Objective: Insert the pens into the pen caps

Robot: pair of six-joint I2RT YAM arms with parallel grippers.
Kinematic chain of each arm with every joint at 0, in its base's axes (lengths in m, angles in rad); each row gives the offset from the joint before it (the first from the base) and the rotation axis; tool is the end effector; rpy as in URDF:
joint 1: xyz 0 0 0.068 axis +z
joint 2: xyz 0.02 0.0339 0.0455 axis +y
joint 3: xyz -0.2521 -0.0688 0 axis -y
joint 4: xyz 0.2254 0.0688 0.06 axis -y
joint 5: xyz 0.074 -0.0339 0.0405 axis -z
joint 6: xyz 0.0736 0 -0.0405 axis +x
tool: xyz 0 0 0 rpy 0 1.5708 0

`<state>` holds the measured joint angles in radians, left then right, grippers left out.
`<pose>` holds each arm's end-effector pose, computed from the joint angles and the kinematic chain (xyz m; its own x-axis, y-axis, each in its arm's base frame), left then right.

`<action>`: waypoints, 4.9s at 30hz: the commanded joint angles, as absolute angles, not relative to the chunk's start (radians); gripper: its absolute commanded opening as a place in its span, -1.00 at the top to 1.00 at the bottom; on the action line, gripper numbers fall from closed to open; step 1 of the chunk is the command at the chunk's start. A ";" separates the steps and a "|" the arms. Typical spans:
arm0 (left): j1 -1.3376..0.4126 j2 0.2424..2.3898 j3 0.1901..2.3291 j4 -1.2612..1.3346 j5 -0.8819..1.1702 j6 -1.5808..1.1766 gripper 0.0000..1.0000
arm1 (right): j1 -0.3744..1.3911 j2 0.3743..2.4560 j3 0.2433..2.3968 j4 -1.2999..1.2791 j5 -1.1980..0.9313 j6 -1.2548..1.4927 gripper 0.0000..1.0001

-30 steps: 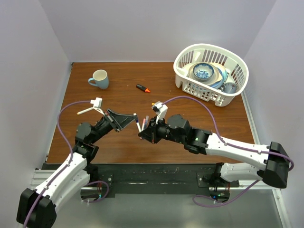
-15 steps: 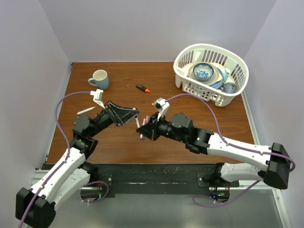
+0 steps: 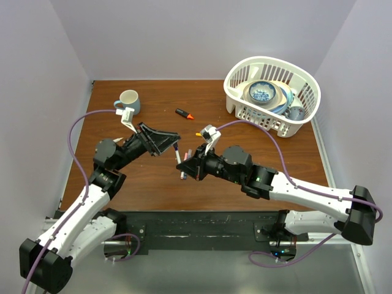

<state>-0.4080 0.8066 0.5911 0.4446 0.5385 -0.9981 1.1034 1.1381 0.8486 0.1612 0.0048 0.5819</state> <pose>0.1798 -0.1188 0.3371 -0.5586 -0.5446 -0.6256 0.6082 0.2439 -0.7554 0.1327 0.2622 0.3166 -0.5376 0.1545 -0.8289 -0.7123 0.4427 0.5446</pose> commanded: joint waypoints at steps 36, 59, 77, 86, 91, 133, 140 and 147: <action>-0.586 0.868 0.218 0.691 0.537 -1.075 1.00 | 0.873 1.325 1.333 0.181 0.066 0.451 1.00; -0.654 1.040 0.434 0.502 0.312 -0.951 1.00 | 0.833 1.171 0.959 0.075 -0.021 0.564 0.69; -0.426 1.328 0.778 -0.140 0.084 -0.571 1.00 | 0.834 0.724 0.637 -0.162 0.026 0.736 -0.32; -0.428 1.518 0.848 -0.098 0.006 -0.541 1.00 | 0.834 0.652 0.617 -0.219 0.094 0.756 -0.31; -0.428 1.594 0.857 -0.035 0.023 -0.558 0.95 | 0.834 0.627 0.606 -0.235 0.100 0.753 -0.31; 0.250 1.833 1.259 -0.288 -0.124 -0.276 -0.47 | 0.834 0.453 0.683 -0.419 0.218 0.629 -0.32; 0.256 1.882 1.262 -0.359 -0.113 -0.285 -0.47 | 0.834 0.453 0.713 -0.436 0.239 0.594 -0.32; 0.256 1.868 1.197 -0.391 -0.045 -0.255 -0.48 | 0.834 0.423 0.718 -0.445 0.241 0.601 -0.32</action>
<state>0.2493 1.8851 1.2163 -0.3614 -0.0978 -0.2932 0.8330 0.4416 0.6743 -0.4438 0.2165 0.6140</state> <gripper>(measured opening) 0.738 0.661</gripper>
